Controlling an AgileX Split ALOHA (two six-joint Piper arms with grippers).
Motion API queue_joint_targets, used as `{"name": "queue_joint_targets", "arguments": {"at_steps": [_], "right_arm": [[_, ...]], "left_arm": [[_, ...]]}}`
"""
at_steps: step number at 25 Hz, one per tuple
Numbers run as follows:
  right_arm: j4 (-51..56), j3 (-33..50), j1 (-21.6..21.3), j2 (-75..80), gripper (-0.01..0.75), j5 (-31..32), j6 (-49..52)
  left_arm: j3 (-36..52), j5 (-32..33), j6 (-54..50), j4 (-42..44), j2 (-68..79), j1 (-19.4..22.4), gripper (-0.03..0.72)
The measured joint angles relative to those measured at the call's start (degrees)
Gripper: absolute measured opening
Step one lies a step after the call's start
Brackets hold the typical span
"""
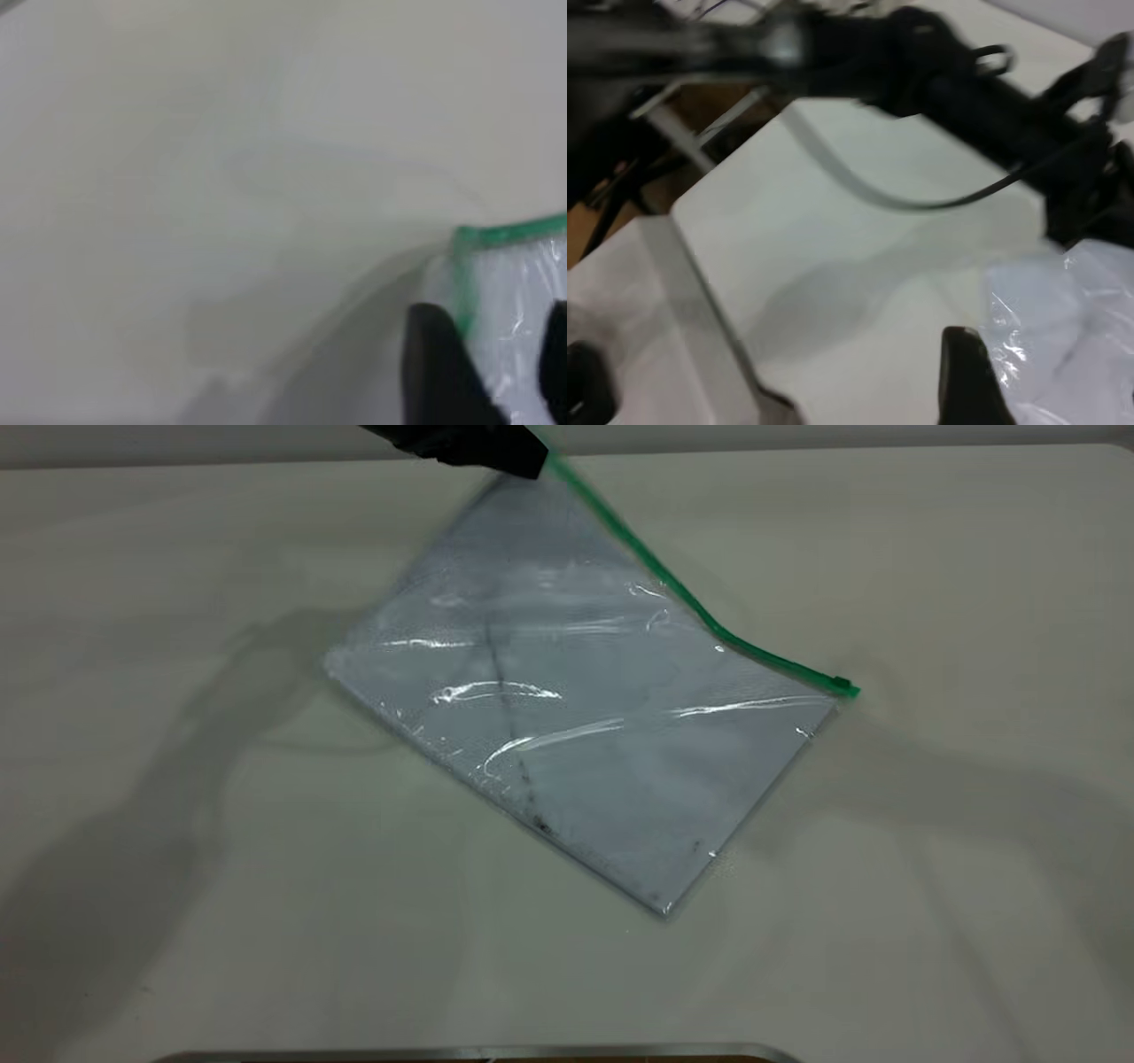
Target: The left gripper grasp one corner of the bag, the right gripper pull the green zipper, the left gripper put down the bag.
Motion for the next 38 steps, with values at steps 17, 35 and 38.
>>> {"name": "queue_joint_targets", "arguments": {"at_steps": [17, 35, 38], "right_arm": [[-46.0, 2.9, 0.0, -39.5, 0.466, 13.9, 49.9], [-64.8, 41.8, 0.0, -57.8, 0.466, 7.4, 69.0], [-65.6, 42.2, 0.0, -57.7, 0.466, 6.6, 69.3]], "left_arm": [[0.0, 30.7, -29.7, 31.6, -34.2, 9.5, 0.446], [21.7, 30.7, -58.7, 57.8, -66.5, 9.5, 0.442], [32.0, 30.7, -59.5, 58.0, -72.2, 9.5, 0.442]]}}
